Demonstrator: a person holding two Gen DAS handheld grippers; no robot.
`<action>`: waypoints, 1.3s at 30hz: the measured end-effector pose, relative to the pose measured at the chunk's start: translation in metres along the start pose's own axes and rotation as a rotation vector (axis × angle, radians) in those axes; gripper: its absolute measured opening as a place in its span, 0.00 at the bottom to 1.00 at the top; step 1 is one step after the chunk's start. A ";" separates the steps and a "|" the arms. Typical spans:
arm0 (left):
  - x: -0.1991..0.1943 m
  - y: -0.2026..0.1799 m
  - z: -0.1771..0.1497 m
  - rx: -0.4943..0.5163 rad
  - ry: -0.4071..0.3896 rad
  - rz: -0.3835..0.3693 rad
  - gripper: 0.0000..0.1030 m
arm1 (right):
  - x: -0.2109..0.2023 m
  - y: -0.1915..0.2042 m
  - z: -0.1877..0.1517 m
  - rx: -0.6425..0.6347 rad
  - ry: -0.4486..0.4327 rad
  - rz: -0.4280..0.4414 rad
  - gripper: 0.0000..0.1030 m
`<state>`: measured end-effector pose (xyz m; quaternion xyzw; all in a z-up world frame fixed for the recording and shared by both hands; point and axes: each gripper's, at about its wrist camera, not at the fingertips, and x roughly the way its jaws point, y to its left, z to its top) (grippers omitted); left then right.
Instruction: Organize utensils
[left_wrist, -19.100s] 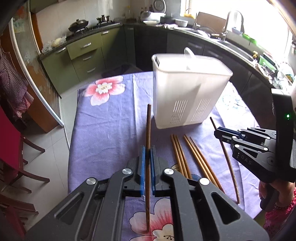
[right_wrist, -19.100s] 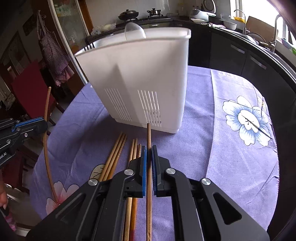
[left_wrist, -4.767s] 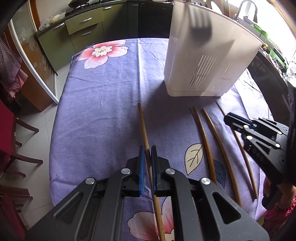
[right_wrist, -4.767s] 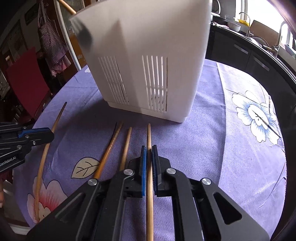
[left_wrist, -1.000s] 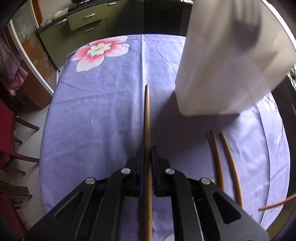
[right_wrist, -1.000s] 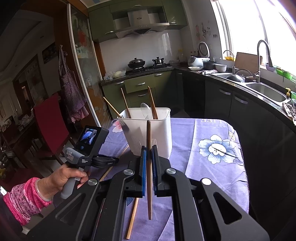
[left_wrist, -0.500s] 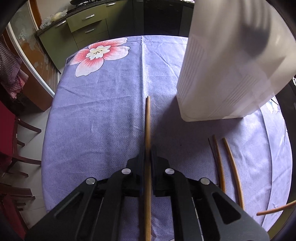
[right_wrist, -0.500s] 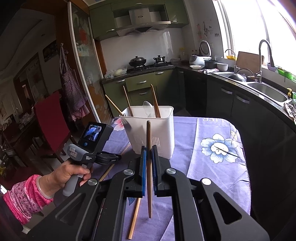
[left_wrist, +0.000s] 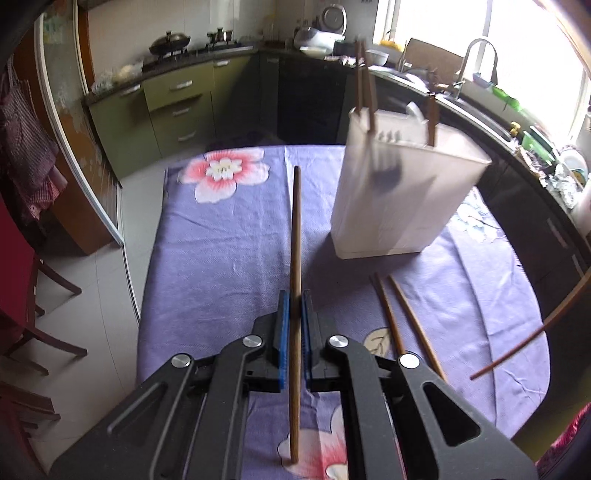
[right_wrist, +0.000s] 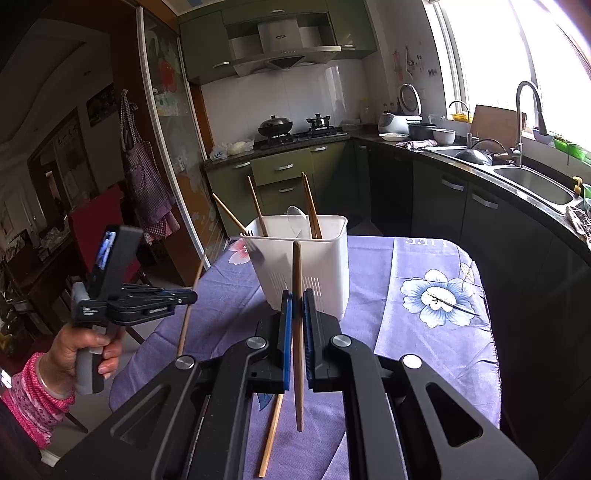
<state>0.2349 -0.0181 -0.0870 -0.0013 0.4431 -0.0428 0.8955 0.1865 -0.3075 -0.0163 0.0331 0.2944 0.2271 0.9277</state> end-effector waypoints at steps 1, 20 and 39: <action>-0.009 -0.001 -0.003 0.005 -0.017 -0.002 0.06 | 0.000 0.001 0.000 -0.003 0.000 0.000 0.06; -0.103 -0.033 -0.020 0.089 -0.170 -0.078 0.06 | -0.014 0.018 0.018 -0.050 -0.041 -0.004 0.06; -0.161 -0.080 0.119 0.103 -0.452 -0.206 0.06 | -0.027 0.016 0.163 -0.051 -0.298 -0.056 0.06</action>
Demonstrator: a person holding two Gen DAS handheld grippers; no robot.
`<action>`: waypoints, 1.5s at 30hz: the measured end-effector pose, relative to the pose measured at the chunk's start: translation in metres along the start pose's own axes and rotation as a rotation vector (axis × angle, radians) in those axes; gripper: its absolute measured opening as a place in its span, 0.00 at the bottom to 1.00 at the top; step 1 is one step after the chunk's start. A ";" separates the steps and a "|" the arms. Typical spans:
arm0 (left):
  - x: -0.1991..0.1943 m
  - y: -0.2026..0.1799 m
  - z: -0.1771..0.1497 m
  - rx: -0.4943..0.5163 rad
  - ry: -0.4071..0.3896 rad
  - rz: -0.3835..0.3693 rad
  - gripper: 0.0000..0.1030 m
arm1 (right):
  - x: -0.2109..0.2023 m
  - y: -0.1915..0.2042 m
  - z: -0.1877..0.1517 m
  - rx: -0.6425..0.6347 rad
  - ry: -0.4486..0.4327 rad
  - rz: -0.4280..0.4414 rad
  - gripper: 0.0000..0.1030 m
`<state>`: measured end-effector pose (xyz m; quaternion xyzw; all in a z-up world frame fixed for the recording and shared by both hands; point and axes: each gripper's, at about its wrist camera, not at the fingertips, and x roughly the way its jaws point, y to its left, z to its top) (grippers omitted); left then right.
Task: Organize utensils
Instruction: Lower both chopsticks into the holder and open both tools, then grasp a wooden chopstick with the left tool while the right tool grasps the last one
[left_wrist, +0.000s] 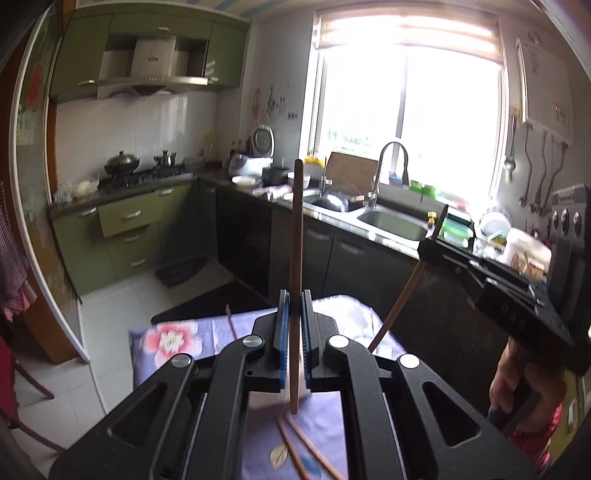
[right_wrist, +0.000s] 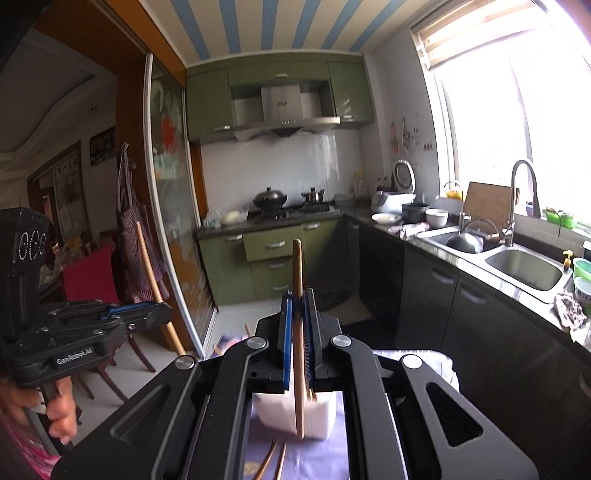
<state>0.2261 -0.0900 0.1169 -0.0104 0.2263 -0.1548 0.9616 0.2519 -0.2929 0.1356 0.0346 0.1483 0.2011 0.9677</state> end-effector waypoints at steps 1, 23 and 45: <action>0.006 -0.001 0.005 0.000 -0.017 0.005 0.06 | 0.005 -0.001 0.007 -0.002 -0.016 -0.007 0.06; 0.130 0.030 -0.057 0.010 0.124 0.126 0.16 | 0.147 -0.026 -0.054 0.036 0.176 -0.029 0.07; 0.102 0.010 -0.168 -0.083 0.453 0.102 0.35 | 0.056 -0.004 -0.206 0.018 0.378 -0.113 0.22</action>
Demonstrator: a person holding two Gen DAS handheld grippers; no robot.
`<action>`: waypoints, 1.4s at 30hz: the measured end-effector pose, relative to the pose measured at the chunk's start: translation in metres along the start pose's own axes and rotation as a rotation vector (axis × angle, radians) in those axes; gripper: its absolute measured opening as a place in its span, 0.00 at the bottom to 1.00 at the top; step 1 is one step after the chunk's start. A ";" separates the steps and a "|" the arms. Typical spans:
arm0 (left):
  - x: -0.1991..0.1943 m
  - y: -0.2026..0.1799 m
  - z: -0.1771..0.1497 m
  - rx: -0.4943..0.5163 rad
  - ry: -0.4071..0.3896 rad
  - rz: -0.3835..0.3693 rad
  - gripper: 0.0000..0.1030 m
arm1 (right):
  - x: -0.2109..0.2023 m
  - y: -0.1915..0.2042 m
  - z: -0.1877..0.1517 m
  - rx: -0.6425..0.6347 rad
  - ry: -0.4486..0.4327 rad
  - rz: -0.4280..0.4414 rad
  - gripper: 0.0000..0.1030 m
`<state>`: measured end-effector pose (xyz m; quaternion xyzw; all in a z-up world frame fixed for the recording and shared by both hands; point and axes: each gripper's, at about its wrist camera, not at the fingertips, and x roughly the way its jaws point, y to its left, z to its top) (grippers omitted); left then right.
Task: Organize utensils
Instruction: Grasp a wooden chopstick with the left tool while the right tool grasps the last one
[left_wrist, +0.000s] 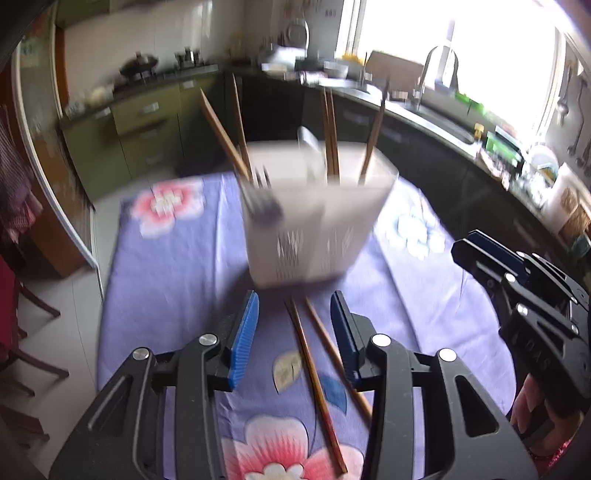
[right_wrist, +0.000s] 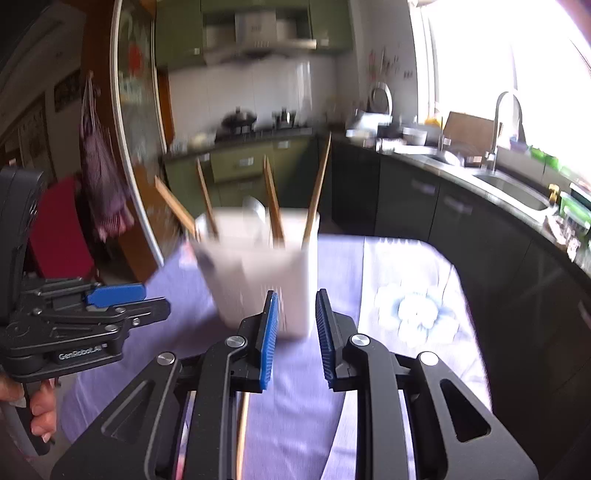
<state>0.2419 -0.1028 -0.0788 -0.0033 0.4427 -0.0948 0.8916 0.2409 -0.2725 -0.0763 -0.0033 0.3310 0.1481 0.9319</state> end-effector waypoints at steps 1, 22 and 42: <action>0.014 -0.002 -0.006 -0.008 0.049 -0.005 0.28 | 0.005 -0.002 -0.010 0.011 0.018 -0.001 0.25; 0.119 -0.016 -0.023 -0.033 0.293 0.106 0.16 | 0.043 -0.055 -0.067 0.168 0.147 0.035 0.30; 0.059 0.006 -0.030 -0.074 0.099 0.063 0.06 | 0.096 0.002 -0.046 0.060 0.288 0.127 0.32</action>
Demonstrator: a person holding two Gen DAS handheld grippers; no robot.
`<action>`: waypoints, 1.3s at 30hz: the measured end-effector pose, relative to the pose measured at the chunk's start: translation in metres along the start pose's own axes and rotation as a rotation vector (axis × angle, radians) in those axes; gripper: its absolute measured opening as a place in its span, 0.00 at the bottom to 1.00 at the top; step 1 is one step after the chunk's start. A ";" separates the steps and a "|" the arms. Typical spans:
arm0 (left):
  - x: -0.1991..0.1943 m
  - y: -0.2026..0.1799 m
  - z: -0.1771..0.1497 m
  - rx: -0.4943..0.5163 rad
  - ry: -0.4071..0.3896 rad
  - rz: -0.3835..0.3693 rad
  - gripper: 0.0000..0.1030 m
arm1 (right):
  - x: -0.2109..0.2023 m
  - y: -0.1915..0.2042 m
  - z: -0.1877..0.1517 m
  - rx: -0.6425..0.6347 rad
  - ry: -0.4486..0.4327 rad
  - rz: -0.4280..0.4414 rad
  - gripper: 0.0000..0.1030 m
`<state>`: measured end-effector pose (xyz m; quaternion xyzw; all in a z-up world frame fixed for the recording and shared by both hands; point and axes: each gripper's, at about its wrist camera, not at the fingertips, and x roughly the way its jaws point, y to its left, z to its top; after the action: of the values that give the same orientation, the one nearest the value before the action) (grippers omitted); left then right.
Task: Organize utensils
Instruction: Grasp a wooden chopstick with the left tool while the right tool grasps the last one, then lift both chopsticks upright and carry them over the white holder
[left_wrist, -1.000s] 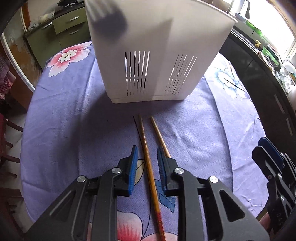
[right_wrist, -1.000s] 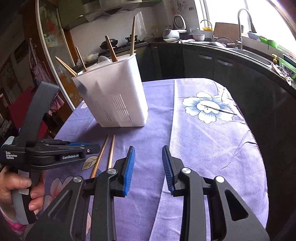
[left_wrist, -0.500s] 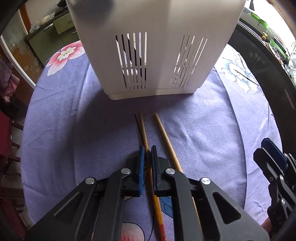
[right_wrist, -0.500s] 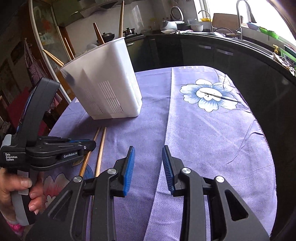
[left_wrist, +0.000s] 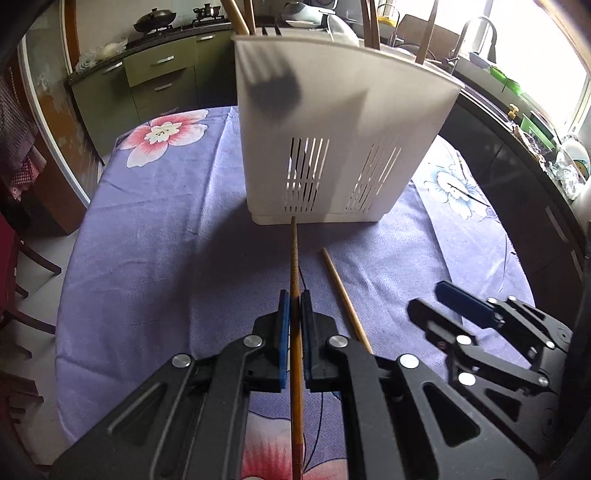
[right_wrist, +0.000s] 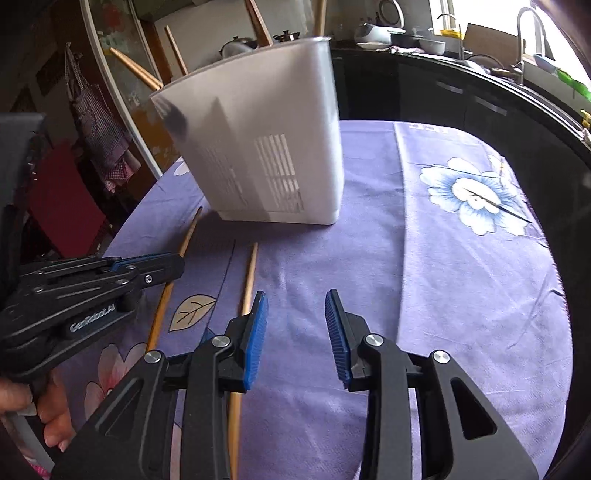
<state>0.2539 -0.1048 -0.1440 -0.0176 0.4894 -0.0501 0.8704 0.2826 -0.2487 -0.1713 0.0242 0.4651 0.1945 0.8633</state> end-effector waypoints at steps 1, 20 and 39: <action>-0.003 0.001 0.000 0.001 -0.012 0.002 0.05 | 0.007 0.004 0.003 -0.004 0.017 0.012 0.32; -0.046 0.019 -0.014 -0.007 -0.117 0.004 0.05 | 0.064 0.044 0.029 -0.115 0.091 -0.120 0.07; -0.066 0.019 -0.019 -0.008 -0.154 -0.003 0.06 | -0.079 0.030 0.021 -0.048 -0.221 -0.005 0.06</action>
<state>0.2049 -0.0791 -0.0998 -0.0254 0.4213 -0.0482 0.9053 0.2513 -0.2467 -0.0903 0.0234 0.3625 0.1996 0.9101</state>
